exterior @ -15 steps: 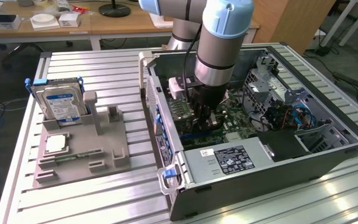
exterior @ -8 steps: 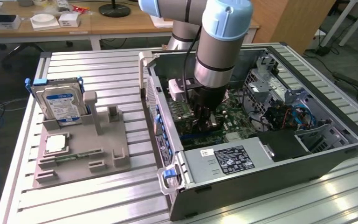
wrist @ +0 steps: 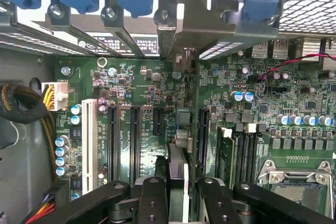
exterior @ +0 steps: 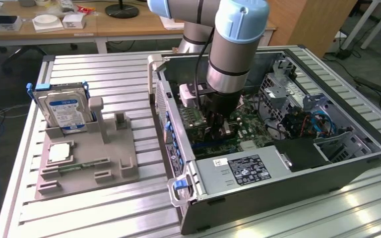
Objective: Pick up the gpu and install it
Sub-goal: 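Insert the gpu into the slot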
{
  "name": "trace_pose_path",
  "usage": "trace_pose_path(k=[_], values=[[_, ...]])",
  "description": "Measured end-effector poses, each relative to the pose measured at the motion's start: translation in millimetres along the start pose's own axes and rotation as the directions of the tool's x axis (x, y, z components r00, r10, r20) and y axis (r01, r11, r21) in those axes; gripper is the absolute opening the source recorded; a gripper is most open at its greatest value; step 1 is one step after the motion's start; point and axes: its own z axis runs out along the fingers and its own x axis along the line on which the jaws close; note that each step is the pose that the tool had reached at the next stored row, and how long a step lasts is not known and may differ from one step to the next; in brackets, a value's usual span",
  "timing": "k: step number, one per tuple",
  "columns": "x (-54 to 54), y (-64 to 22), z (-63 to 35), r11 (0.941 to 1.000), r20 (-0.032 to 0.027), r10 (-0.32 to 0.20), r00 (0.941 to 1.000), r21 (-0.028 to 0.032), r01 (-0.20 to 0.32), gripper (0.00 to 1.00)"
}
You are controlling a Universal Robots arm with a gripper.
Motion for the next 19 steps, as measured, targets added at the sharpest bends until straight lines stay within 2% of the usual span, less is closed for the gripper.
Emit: trace_pose_path(k=[5,19], values=[[0.0,2.9,0.2,1.0,0.0,0.0,1.0,0.0008,0.0,0.27],[0.0,3.5,0.2,1.0,0.0,0.0,1.0,0.0005,0.0,0.27]])
